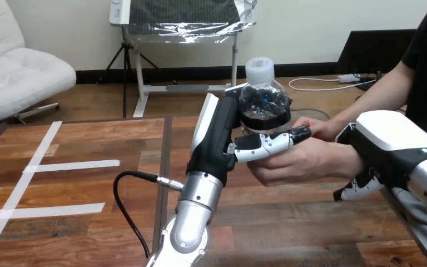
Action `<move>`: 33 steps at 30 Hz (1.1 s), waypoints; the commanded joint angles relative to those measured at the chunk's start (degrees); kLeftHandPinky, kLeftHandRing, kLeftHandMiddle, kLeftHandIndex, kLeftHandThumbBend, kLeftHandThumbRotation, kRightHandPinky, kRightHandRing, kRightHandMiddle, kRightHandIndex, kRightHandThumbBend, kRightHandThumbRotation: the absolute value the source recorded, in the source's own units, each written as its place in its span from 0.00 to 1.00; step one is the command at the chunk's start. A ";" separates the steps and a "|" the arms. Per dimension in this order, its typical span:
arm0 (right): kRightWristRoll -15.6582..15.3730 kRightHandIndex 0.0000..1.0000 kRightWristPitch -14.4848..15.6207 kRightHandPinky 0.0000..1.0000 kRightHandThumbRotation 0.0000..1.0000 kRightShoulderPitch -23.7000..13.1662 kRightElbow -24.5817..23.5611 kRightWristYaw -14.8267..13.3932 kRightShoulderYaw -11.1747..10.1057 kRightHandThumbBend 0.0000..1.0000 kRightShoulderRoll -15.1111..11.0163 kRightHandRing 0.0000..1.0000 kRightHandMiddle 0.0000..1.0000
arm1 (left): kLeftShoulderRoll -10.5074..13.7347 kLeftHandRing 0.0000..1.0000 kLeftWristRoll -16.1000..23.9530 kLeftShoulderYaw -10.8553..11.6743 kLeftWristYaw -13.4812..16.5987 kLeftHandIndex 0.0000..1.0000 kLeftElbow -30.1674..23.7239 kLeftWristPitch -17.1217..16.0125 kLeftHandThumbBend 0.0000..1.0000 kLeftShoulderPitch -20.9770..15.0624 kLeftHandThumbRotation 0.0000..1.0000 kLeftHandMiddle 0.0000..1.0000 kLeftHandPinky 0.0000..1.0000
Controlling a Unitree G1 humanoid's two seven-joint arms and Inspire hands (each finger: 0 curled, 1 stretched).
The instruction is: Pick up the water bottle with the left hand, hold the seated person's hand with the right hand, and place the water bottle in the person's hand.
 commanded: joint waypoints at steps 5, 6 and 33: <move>-1.71 0.66 0.50 0.48 0.03 -2.27 -0.53 0.61 -1.80 0.85 -1.89 0.59 0.69 | -1.76 0.65 3.83 -1.78 -1.76 0.68 -2.19 3.35 0.74 -2.84 0.13 0.67 0.54; -1.64 0.69 0.38 0.51 0.03 -2.23 -0.44 0.63 -1.88 0.86 -1.85 0.62 0.72 | -1.29 0.70 4.76 -2.11 -2.06 0.74 -2.60 4.12 0.76 -2.93 0.20 0.73 0.60; -1.14 0.87 -2.70 0.73 0.10 -1.93 1.07 -0.62 -2.62 0.88 -1.29 0.84 0.89 | -0.71 1.00 11.42 -1.70 -2.42 1.00 -3.09 6.77 1.00 -2.78 0.72 1.00 1.00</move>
